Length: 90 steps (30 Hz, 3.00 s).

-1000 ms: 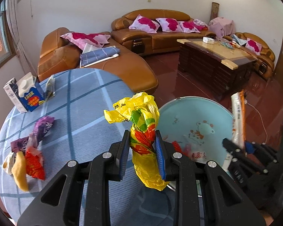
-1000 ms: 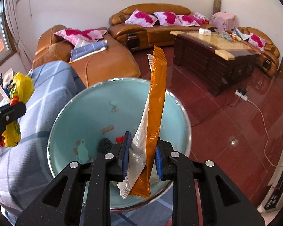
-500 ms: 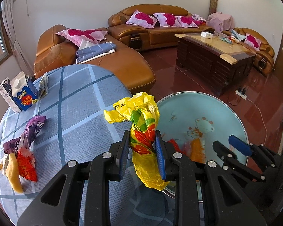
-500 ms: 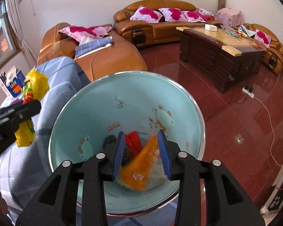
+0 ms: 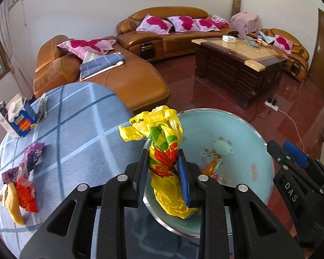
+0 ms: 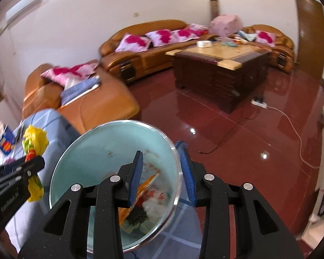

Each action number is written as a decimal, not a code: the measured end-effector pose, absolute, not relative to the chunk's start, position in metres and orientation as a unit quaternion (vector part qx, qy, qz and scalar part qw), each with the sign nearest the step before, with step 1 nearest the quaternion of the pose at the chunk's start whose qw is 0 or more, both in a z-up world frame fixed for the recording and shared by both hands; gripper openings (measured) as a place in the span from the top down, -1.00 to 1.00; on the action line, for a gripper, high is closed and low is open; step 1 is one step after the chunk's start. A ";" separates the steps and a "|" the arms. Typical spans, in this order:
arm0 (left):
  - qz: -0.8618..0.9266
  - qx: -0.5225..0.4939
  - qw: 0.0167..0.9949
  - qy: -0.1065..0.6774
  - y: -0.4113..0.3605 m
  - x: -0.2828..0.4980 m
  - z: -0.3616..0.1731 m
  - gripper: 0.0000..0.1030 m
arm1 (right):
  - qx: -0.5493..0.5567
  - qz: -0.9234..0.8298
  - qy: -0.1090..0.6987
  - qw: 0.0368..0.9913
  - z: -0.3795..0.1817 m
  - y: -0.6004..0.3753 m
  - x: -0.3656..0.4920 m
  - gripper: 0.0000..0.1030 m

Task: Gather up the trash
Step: 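Drop the orange wrapper into the bucket with the right tool while the left tool drops the yellow wrapper, then grasp the white orange-print snack bag with the left tool while the right tool grasps the yellow sponge cake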

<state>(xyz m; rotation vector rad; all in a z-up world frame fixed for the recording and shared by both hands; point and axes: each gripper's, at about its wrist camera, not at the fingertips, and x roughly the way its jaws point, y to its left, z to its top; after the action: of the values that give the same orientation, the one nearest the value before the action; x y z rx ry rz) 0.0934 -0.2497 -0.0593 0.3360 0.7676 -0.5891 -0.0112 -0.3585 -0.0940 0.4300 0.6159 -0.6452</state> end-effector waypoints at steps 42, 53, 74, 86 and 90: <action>-0.143 0.117 0.912 0.366 -0.126 0.111 -0.052 -0.81 | 0.125 -0.290 0.299 0.900 -0.076 -0.292 0.002 -0.76; -0.106 0.117 0.919 0.361 -0.052 0.113 -0.060 -0.81 | 0.089 -0.225 0.306 0.920 -0.065 -0.228 0.040 -0.75; 0.059 0.029 0.915 0.397 0.160 0.128 -0.078 -0.78 | 0.085 0.009 0.370 0.925 -0.064 -0.067 0.118 -0.41; 0.098 0.000 0.914 0.394 0.214 0.135 -0.075 -0.78 | 0.137 0.079 0.444 0.882 -0.090 0.003 0.168 -0.15; 0.104 -0.006 0.914 0.392 0.222 0.136 -0.074 -0.78 | 0.139 0.090 0.444 0.880 -0.091 0.005 0.172 0.28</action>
<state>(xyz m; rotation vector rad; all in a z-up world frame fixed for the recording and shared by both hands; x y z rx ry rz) 0.1358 0.2219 -0.0741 -0.0128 0.8067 0.2139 0.1719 0.0049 -0.0912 0.2899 0.9261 0.1870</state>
